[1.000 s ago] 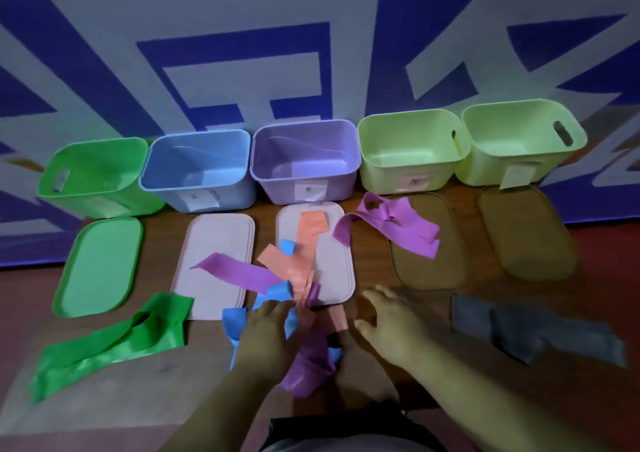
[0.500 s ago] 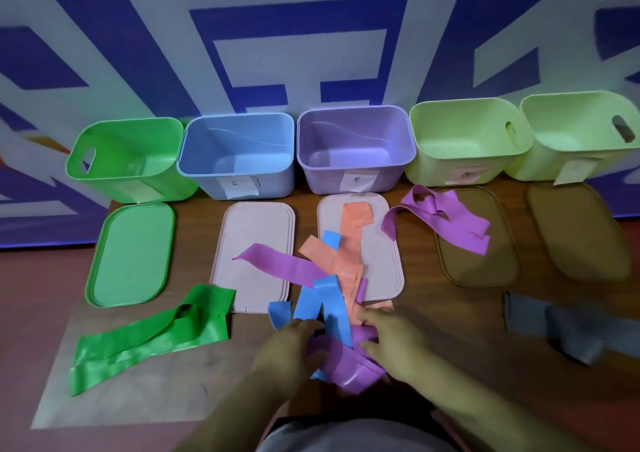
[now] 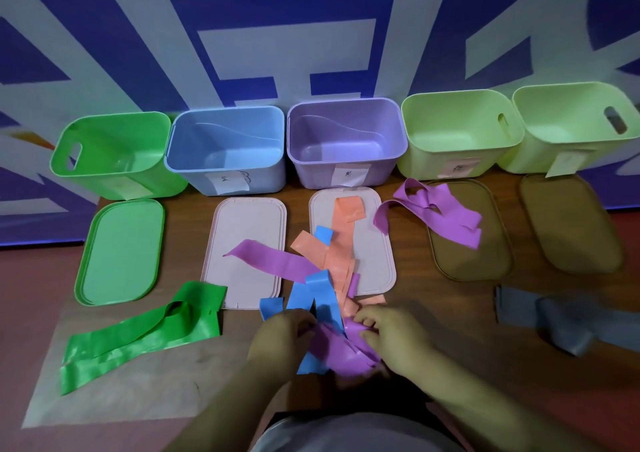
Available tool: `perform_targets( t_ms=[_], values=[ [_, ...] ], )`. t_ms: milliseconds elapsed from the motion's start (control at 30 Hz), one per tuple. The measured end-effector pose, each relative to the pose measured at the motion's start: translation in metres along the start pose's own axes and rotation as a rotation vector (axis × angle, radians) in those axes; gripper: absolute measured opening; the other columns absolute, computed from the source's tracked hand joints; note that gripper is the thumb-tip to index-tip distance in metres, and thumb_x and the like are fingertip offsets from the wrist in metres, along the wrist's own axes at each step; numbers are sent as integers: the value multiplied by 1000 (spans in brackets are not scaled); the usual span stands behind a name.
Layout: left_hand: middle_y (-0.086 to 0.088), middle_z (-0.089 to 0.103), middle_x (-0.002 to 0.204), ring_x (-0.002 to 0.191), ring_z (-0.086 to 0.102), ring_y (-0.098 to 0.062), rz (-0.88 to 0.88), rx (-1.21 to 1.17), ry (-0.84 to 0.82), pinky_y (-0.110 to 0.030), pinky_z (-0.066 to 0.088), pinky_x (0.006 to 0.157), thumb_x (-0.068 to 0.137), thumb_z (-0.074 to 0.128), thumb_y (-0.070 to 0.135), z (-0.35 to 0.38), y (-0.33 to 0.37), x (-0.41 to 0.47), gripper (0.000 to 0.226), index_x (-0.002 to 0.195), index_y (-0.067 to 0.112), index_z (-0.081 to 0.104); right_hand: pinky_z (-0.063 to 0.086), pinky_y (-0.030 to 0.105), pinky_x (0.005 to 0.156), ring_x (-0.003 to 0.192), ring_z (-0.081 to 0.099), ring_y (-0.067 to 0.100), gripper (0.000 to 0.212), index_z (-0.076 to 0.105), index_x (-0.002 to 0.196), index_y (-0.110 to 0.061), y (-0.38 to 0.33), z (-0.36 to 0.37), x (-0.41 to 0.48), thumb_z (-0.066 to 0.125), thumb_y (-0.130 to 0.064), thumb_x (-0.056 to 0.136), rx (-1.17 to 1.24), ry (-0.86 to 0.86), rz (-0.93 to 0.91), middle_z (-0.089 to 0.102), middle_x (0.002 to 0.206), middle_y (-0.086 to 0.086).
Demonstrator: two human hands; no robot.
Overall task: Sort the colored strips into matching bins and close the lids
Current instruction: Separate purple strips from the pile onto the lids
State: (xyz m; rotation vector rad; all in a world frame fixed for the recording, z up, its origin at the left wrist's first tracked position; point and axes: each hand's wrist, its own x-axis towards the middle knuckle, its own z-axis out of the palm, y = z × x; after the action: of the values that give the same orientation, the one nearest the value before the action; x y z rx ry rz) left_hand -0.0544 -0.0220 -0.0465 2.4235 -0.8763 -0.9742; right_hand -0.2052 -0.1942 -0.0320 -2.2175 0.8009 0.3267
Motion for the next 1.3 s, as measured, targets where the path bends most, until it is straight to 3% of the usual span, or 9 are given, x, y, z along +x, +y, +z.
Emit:
perform_targets(
  t_ms=[233, 333, 400, 533, 600, 733, 1067, 1167, 1300],
  values=[
    [12, 74, 73, 68, 69, -4, -74, -409, 193, -18, 52, 63, 85, 75, 21, -24, 39, -5, 4, 82, 23, 73, 52, 19, 69, 78, 65, 8, 13, 74, 92, -31, -3, -40, -1, 74, -24, 81, 144, 45, 0, 71, 85, -10],
    [2, 75, 74, 70, 72, -21, -71, -536, 207, -30, 59, 63, 87, 74, 23, -33, 58, -2, 4, 83, 21, 74, 44, 10, 62, 77, 64, 3, 8, 72, 85, -36, -3, -61, 2, 76, -30, 81, 210, 91, 11, 69, 82, -12],
    [0, 75, 75, 74, 72, -24, -63, -543, 233, -38, 60, 67, 88, 73, 24, -35, 68, 3, 6, 82, 23, 73, 49, 18, 65, 70, 62, 1, 13, 70, 78, -40, 2, -73, 6, 77, -30, 79, 267, 132, 8, 68, 76, -13],
    [5, 73, 76, 68, 65, -5, -27, -471, 301, -14, 49, 57, 88, 72, 24, -36, 94, 16, 6, 82, 25, 74, 51, 28, 67, 69, 63, 12, 7, 73, 82, -28, 15, -97, 9, 79, -25, 79, 313, 224, 26, 70, 74, -6],
    [6, 72, 78, 67, 63, -4, -4, -452, 292, -9, 46, 55, 89, 71, 23, -35, 108, 23, 5, 85, 24, 74, 51, 22, 69, 75, 65, 13, 14, 73, 89, -27, 25, -110, 11, 78, -18, 80, 316, 250, 41, 70, 80, -6],
    [9, 72, 78, 67, 61, 5, 55, -450, 224, -9, 45, 57, 90, 69, 18, -29, 137, 44, 9, 86, 23, 74, 43, 6, 63, 73, 61, 2, 20, 70, 91, -33, 48, -137, 21, 77, -18, 81, 295, 295, 79, 67, 80, -13],
    [15, 70, 65, 58, 58, 8, 159, -470, 159, -12, 44, 59, 86, 73, 18, -9, 214, 121, 6, 81, 21, 73, 49, 24, 72, 69, 60, 2, 18, 70, 91, -27, 100, -203, 57, 77, -14, 81, 299, 442, 137, 63, 74, -13],
    [9, 75, 80, 70, 66, -2, 183, -466, 156, -21, 53, 70, 85, 73, 18, -10, 227, 142, 9, 94, 19, 73, 55, 31, 78, 79, 65, 11, 19, 73, 100, -22, 111, -216, 70, 76, -20, 81, 249, 458, 171, 67, 83, -8],
    [13, 71, 79, 69, 63, 5, 187, -376, 224, -10, 44, 66, 86, 70, 18, -16, 218, 147, 13, 94, 27, 69, 51, 31, 86, 102, 62, 23, 30, 69, 108, -27, 116, -217, 76, 70, -38, 80, -13, 373, 246, 64, 107, -1]
  ],
)
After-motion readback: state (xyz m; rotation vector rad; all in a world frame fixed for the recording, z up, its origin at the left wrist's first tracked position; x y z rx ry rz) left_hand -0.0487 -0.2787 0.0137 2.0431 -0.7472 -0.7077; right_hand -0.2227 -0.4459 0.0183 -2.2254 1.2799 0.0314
